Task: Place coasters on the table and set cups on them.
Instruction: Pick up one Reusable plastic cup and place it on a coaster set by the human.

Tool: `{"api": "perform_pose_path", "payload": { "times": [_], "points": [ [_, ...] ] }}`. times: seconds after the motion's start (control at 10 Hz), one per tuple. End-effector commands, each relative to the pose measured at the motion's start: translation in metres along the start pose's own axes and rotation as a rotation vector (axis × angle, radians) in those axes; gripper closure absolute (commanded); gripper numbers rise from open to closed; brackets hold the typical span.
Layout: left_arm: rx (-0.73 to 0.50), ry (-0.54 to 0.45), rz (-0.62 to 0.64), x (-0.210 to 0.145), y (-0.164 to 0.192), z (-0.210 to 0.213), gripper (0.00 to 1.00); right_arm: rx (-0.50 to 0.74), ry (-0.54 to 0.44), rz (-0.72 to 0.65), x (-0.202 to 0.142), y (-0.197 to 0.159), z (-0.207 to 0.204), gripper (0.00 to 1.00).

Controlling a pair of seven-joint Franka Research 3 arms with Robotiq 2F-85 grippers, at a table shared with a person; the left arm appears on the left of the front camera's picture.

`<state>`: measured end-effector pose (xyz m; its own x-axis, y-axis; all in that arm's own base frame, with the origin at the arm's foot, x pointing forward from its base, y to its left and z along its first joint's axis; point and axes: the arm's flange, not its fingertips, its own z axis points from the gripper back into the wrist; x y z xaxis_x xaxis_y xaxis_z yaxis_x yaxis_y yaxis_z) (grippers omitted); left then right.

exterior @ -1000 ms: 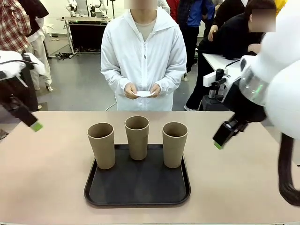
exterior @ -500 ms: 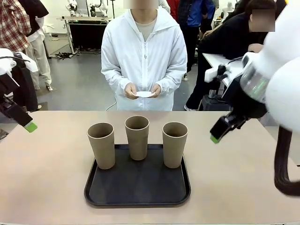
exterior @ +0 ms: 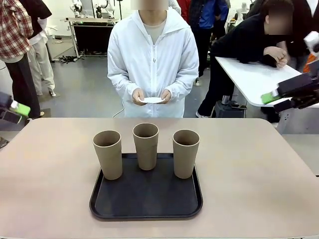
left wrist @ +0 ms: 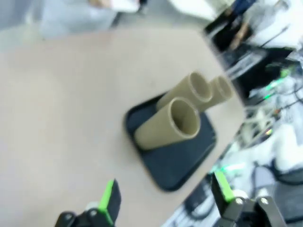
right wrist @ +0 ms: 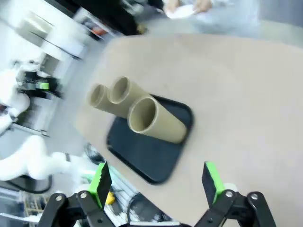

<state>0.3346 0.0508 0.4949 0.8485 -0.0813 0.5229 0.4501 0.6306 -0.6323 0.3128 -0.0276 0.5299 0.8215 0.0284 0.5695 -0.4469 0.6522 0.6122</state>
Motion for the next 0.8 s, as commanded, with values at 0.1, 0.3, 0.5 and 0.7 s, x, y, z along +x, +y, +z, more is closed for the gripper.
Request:
{"api": "perform_pose_path", "payload": {
  "times": [0.1, 0.3, 0.5, 0.7],
  "points": [
    [-0.393, -0.210, 0.230, 0.006, 0.032, 0.005, 0.00, 0.261, 0.052, -0.117, -0.108, -0.056, -0.051, 0.00],
    [-0.378, -0.257, 0.293, -0.005, 0.033, 0.019, 0.00, 0.298, 0.050, -0.115, -0.122, -0.065, -0.046, 0.00],
    [-0.334, -0.181, 0.306, -0.008, 0.027, 0.022, 0.00, 0.283, 0.051, -0.117, -0.133, -0.064, -0.030, 0.00],
    [-0.322, -0.116, 0.314, -0.007, 0.030, 0.029, 0.00, 0.269, 0.041, -0.115, -0.138, -0.056, -0.022, 0.00]
  ]
}}
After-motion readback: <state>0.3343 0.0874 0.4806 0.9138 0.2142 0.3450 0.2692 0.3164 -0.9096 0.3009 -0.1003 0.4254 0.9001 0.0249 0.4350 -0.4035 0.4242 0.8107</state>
